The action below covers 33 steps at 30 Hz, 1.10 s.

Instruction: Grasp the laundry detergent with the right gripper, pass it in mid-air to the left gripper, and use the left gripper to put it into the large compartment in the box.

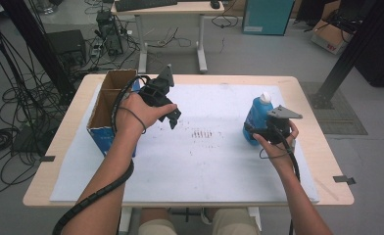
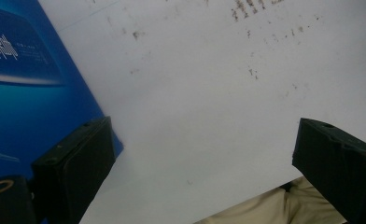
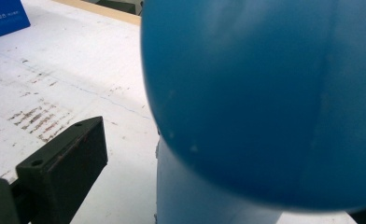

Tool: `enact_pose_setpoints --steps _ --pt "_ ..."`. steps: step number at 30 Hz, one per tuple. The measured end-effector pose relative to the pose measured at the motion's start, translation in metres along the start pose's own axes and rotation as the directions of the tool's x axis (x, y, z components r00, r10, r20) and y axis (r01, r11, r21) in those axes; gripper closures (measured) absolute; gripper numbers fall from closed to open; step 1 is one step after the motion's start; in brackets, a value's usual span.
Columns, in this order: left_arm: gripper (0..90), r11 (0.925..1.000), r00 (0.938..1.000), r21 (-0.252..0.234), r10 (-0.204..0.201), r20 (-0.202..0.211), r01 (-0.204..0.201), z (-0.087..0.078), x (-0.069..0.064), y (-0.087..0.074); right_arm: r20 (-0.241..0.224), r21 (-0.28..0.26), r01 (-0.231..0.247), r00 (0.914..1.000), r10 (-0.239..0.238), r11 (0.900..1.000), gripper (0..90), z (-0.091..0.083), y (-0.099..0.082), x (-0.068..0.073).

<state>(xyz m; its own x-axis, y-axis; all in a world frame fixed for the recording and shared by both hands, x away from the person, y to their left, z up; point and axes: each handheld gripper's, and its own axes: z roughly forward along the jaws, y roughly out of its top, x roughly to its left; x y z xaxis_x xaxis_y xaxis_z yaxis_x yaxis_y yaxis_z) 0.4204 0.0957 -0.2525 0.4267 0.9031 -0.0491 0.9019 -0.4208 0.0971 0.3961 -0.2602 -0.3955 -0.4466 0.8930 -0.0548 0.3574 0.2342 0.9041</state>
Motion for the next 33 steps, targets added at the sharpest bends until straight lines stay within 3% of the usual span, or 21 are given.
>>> enact_pose_setpoints --steps 33 --pt "6.3 1.0000 1.0000 -0.009 0.002 -0.002 -0.002 -0.0020 -0.0013 0.0011 -0.006 -0.004 -0.002 1.0000 0.002 1.0000 3.5 0.0033 -0.0029 -0.0015"
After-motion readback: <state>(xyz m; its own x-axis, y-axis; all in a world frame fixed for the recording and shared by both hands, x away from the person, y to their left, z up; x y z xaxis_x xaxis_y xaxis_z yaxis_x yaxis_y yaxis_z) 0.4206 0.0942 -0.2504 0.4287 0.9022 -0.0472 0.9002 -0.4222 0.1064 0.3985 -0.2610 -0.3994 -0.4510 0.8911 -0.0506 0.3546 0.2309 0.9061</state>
